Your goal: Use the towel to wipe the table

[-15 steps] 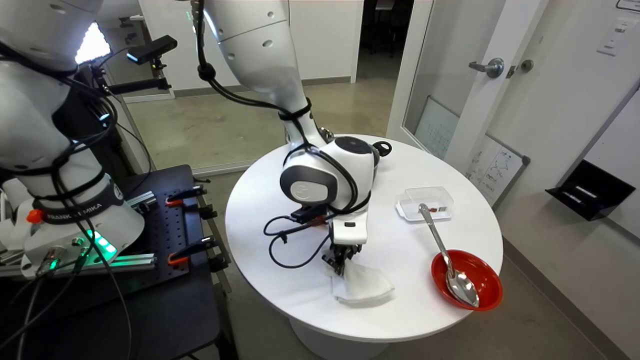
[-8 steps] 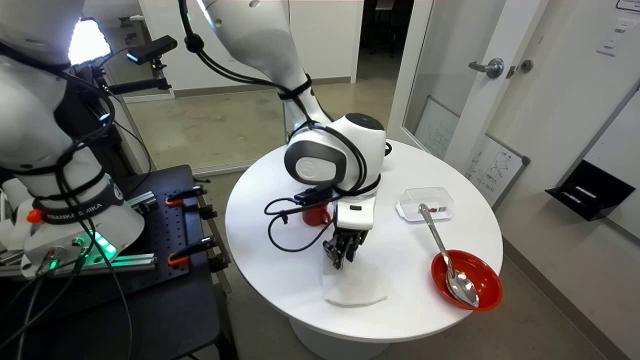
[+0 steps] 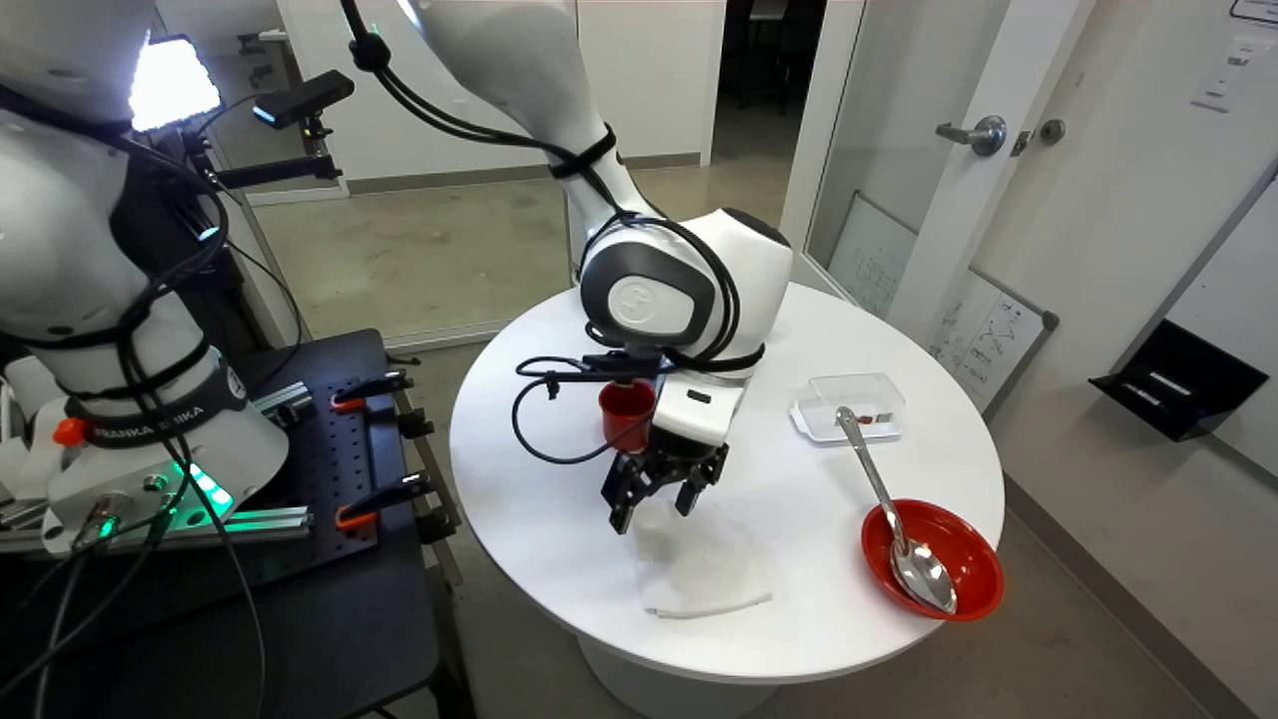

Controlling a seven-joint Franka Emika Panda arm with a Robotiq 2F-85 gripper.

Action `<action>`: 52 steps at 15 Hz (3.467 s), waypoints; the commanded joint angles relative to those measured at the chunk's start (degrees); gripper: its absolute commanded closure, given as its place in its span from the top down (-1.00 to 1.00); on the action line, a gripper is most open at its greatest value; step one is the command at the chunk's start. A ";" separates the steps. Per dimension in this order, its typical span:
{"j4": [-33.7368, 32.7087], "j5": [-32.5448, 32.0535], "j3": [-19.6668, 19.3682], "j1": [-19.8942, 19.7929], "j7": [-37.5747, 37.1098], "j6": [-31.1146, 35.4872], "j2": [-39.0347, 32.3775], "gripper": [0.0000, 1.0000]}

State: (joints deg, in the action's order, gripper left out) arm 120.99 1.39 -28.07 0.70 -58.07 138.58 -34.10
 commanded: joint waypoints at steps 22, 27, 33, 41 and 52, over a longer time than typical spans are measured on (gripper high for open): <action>-1.73 -6.75 3.34 1.66 -20.55 3.37 -1.15 1.00; -4.78 0.16 10.07 -6.50 -14.60 4.56 -4.13 1.00; -6.29 3.98 11.28 -9.82 -10.89 4.79 -5.85 1.00; 2.76 1.54 8.70 -2.54 -13.64 13.89 -0.96 1.00; 4.23 6.93 10.64 -8.79 -11.52 14.79 -2.36 1.00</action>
State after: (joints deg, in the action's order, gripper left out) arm 125.23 5.41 -20.32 -3.91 -73.92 151.17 -36.36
